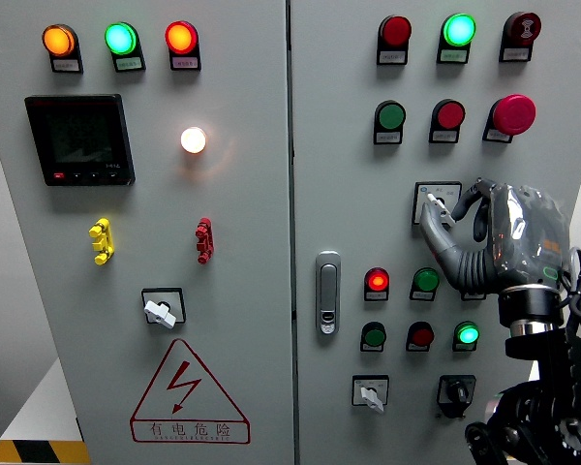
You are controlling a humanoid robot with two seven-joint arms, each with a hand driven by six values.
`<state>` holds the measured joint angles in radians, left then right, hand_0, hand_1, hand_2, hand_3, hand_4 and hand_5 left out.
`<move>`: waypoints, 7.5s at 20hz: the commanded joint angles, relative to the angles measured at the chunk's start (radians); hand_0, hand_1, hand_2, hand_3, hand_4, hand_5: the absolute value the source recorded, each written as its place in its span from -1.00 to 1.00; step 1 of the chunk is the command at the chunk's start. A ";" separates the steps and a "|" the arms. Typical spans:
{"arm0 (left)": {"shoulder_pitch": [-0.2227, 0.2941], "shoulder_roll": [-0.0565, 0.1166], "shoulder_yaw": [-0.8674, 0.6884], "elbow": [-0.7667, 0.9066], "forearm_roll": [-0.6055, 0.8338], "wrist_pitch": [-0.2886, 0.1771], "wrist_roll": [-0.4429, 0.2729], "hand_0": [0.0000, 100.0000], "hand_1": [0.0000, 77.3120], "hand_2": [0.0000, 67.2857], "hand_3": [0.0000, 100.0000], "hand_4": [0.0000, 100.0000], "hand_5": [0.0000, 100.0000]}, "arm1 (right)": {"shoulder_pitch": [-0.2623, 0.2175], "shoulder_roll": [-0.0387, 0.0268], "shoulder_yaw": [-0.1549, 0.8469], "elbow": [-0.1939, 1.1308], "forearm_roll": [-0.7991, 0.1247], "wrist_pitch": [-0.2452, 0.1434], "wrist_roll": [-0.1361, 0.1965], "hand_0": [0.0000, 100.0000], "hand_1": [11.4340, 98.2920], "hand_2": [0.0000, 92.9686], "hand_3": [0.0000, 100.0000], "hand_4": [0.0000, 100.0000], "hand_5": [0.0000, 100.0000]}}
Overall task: Rotate and turn off gray switch
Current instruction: 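Rotate the gripped white switch knob with the right hand, then release the knob and pull the right hand back from the switch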
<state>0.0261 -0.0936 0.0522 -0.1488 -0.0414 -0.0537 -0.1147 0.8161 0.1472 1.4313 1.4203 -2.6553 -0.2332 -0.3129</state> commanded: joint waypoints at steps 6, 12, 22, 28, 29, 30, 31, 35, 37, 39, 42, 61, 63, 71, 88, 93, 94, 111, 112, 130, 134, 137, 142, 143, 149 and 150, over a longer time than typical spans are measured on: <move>0.000 0.000 0.000 0.000 0.000 0.000 0.001 -1.00 -1.00 -0.70 -0.57 -0.76 -0.75 | 0.005 0.0001 0.000 -0.007 -0.003 0.000 0.000 0.10 -0.35 0.60 1.00 0.89 1.00; 0.000 0.000 0.000 0.000 0.000 0.000 0.001 -1.00 -1.00 -0.70 -0.57 -0.76 -0.75 | 0.006 0.0001 0.000 -0.008 -0.003 0.000 0.000 0.13 -0.36 0.46 1.00 0.89 1.00; 0.000 0.000 0.000 0.000 0.000 0.000 0.000 -1.00 -1.00 -0.70 -0.57 -0.76 -0.75 | 0.011 0.0000 0.000 -0.008 -0.003 0.000 0.000 0.17 -0.38 0.53 1.00 0.88 1.00; 0.000 0.000 0.000 0.000 0.000 0.000 0.001 -1.00 -1.00 -0.70 -0.57 -0.76 -0.75 | 0.012 -0.0015 0.000 -0.009 -0.003 0.000 -0.002 0.19 -0.41 0.58 1.00 0.88 1.00; 0.000 0.000 0.000 0.000 0.000 0.000 0.001 -1.00 -1.00 -0.70 -0.57 -0.76 -0.75 | 0.014 -0.0015 0.000 -0.009 -0.003 0.000 -0.002 0.22 -0.42 0.58 1.00 0.89 1.00; 0.000 0.000 0.000 0.000 0.000 0.000 0.001 -1.00 -1.00 -0.70 -0.57 -0.76 -0.75 | 0.014 -0.0015 0.000 -0.011 -0.003 0.000 -0.002 0.24 -0.43 0.59 1.00 0.89 1.00; 0.000 0.000 0.000 0.000 0.000 0.000 0.001 -1.00 -1.00 -0.70 -0.57 -0.76 -0.75 | 0.014 -0.0015 0.000 -0.012 -0.003 0.000 -0.002 0.26 -0.43 0.59 1.00 0.89 1.00; 0.000 0.000 0.000 0.000 0.000 0.000 0.001 -1.00 -1.00 -0.70 -0.57 -0.76 -0.75 | 0.014 -0.0015 0.000 -0.012 -0.003 -0.001 -0.003 0.31 -0.40 0.60 1.00 0.89 1.00; 0.000 0.000 0.000 0.000 0.000 0.000 0.001 -1.00 -1.00 -0.70 -0.57 -0.76 -0.75 | 0.014 0.0000 0.000 -0.012 -0.011 -0.001 -0.003 0.33 -0.40 0.60 1.00 0.90 1.00; 0.000 0.000 0.000 0.000 0.000 0.000 0.001 -1.00 -1.00 -0.70 -0.57 -0.76 -0.75 | 0.014 0.0001 0.000 -0.023 -0.015 -0.011 -0.003 0.35 -0.40 0.60 1.00 0.90 1.00; 0.000 0.000 0.000 0.000 0.000 0.000 0.000 -1.00 -1.00 -0.70 -0.57 -0.76 -0.75 | 0.015 0.0001 0.000 -0.024 -0.017 -0.015 -0.003 0.39 -0.32 0.60 1.00 0.90 1.00; 0.000 0.000 0.000 0.000 0.000 0.000 0.001 -1.00 -1.00 -0.70 -0.57 -0.76 -0.75 | 0.020 0.0016 0.000 -0.027 -0.017 -0.017 -0.006 0.64 -0.26 0.61 1.00 0.89 1.00; 0.000 0.000 0.000 0.000 0.000 0.000 0.001 -1.00 -1.00 -0.70 -0.57 -0.76 -0.75 | 0.020 0.0016 0.000 -0.029 -0.017 -0.017 -0.006 0.67 -0.27 0.61 1.00 0.89 1.00; 0.000 0.000 0.000 0.000 0.000 0.000 0.001 -1.00 -1.00 -0.70 -0.57 -0.76 -0.75 | 0.020 0.0047 0.000 -0.035 -0.017 -0.028 -0.008 0.75 -0.36 0.62 1.00 0.90 1.00; 0.000 0.000 0.000 0.000 0.000 0.000 0.001 -1.00 -1.00 -0.70 -0.57 -0.77 -0.75 | 0.020 0.0062 -0.002 -0.046 -0.026 -0.026 -0.032 0.77 -0.36 0.49 1.00 0.94 1.00; 0.000 0.000 0.000 0.000 0.000 0.000 0.001 -1.00 -1.00 -0.70 -0.57 -0.77 -0.75 | 0.017 0.0062 -0.002 -0.046 -0.026 -0.029 -0.034 0.78 -0.39 0.50 1.00 0.95 1.00; 0.000 0.000 0.000 0.000 0.000 0.000 0.001 -1.00 -1.00 -0.70 -0.57 -0.77 -0.75 | 0.017 0.0062 -0.002 -0.046 -0.026 -0.029 -0.034 0.79 -0.39 0.51 1.00 0.95 1.00; 0.000 0.000 0.000 0.000 0.000 0.000 0.001 -1.00 -1.00 -0.70 -0.57 -0.77 -0.75 | 0.018 0.0077 -0.003 -0.047 -0.026 -0.034 -0.040 0.80 -0.44 0.70 1.00 0.96 1.00; 0.000 0.000 0.000 0.000 0.000 0.000 0.000 -1.00 -1.00 -0.70 -0.57 -0.77 -0.75 | 0.018 0.0077 -0.003 -0.047 -0.026 -0.034 -0.040 0.80 -0.44 0.70 1.00 0.96 1.00; 0.000 0.002 0.000 0.000 0.000 0.000 0.001 -1.00 -1.00 -0.70 -0.57 -0.77 -0.75 | -0.035 0.0001 -0.009 0.038 -0.026 -0.051 -0.038 0.66 -0.45 0.37 1.00 0.94 1.00; 0.000 0.002 0.000 0.000 0.000 0.000 0.001 -1.00 -1.00 -0.70 -0.57 -0.77 -0.75 | -0.084 0.0001 -0.009 0.100 -0.026 -0.047 -0.038 0.62 -0.42 0.37 1.00 0.88 1.00; 0.000 0.002 0.000 0.000 0.000 0.000 0.001 -1.00 -1.00 -0.70 -0.57 -0.77 -0.75 | -0.120 0.0001 -0.009 0.147 -0.026 -0.046 -0.037 0.61 -0.42 0.36 1.00 0.75 1.00; 0.000 0.002 0.000 0.000 0.000 0.000 0.001 -1.00 -1.00 -0.70 -0.57 -0.77 -0.75 | -0.176 0.0001 -0.026 0.235 -0.026 -0.041 -0.035 0.58 -0.39 0.29 0.90 0.61 0.96; 0.000 0.002 0.000 0.000 0.000 0.000 0.001 -1.00 -1.00 -0.70 -0.57 -0.77 -0.75 | -0.193 0.0016 -0.028 0.249 -0.026 -0.041 -0.032 0.56 -0.38 0.26 0.79 0.50 0.91; 0.000 0.002 0.000 0.000 0.000 0.000 0.001 -1.00 -1.00 -0.70 -0.57 -0.77 -0.75 | -0.271 0.0016 -0.034 0.348 -0.026 -0.020 -0.028 0.29 -0.34 -0.01 0.27 0.03 0.53; 0.000 0.002 0.000 0.000 0.000 0.000 0.000 -1.00 -1.00 -0.70 -0.57 -0.77 -0.75 | -0.284 0.0031 -0.034 0.368 -0.026 -0.018 -0.028 0.07 -0.28 -0.08 0.17 -0.06 0.45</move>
<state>0.0261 -0.0920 0.0521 -0.1488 -0.0414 -0.0537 -0.1139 0.5528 0.1493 1.3975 1.7593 -2.6814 -0.2563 -0.3411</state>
